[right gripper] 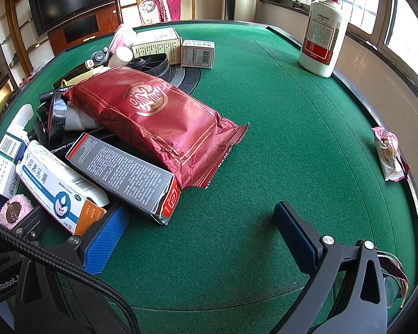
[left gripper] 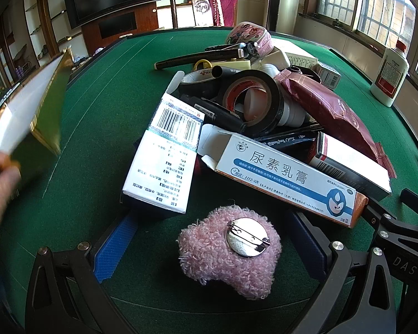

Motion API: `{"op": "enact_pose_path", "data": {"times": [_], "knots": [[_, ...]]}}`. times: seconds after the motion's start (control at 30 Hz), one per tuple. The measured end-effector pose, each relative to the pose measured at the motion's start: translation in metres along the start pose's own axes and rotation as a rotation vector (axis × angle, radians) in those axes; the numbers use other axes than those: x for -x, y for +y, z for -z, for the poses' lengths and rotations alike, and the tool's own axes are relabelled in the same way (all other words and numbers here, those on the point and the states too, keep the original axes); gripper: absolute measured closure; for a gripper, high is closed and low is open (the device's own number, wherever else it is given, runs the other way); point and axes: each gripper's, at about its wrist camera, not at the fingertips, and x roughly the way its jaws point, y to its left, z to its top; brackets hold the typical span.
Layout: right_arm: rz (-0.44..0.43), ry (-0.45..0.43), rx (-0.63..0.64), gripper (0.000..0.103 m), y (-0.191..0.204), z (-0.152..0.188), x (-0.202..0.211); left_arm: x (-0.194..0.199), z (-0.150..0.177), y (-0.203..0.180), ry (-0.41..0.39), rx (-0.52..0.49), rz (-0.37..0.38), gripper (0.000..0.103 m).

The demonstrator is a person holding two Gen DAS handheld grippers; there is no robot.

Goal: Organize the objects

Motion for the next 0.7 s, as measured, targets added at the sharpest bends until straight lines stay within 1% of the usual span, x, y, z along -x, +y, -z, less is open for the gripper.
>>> {"op": "enact_pose_path", "data": {"times": [0.27,0.37,0.7], "knots": [[0.0,0.0,0.0,0.0,0.0003,0.0001,0.0003,-0.0027,-0.0034,0.0,0.0,0.0,0.0,0.001],[-0.001,0.0,0.001,0.0,-0.0001,0.0006,0.0006,-0.0021,-0.002,-0.0016,0.0,0.006,-0.012,0.001],[-0.001,0.0,0.001,0.0,0.0,0.0004,0.0005,-0.0034,-0.0039,-0.001,0.001,0.009,-0.008,0.001]]}}
